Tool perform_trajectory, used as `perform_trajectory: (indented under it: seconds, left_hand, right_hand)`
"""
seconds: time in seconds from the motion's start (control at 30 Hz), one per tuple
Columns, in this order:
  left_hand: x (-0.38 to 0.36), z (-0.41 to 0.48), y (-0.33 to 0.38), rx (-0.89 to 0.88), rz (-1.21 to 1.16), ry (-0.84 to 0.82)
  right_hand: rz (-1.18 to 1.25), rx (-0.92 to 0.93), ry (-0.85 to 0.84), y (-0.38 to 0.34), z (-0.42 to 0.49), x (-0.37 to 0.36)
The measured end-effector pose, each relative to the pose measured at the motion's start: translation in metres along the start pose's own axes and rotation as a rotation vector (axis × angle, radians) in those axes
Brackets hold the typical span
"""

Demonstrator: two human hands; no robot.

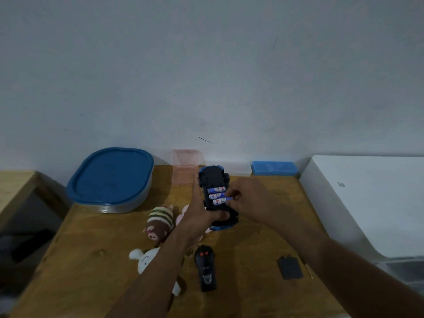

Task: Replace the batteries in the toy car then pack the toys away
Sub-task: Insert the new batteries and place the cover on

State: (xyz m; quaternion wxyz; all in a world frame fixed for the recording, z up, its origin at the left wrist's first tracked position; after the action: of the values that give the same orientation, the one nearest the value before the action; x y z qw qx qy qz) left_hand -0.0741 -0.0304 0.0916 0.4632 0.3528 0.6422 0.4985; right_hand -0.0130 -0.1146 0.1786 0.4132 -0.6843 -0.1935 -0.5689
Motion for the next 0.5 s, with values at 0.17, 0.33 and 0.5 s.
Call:
perform_trajectory:
  seconds: [0.17, 0.33, 0.5]
  left_hand:
    - [0.001, 0.008, -0.002, 0.007, -0.013, 0.031]
    - [-0.011, 0.014, -0.002, 0.014, -0.026, -0.002]
    - [-0.018, 0.021, -0.009, 0.027, -0.001, -0.013]
  right_hand:
    - [-0.034, 0.043, -0.093, 0.008, 0.002, -0.001]
    - [0.094, -0.001, -0.056, 0.02, 0.004, 0.008]
    - [0.351, -0.11, 0.086, 0.033, 0.005, 0.024]
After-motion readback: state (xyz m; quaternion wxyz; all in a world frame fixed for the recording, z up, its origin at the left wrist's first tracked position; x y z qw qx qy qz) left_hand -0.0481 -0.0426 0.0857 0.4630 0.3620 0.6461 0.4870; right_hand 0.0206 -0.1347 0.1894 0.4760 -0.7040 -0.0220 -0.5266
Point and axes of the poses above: each hand's wrist, its own z-axis towards the middle knuckle, its own x-axis out of the back of the hand, y = z × x, the point moved 9 cm from there along z, towards the middle knuckle, and after that the axes turned 1 degree about -z, right-handed, at the moved point
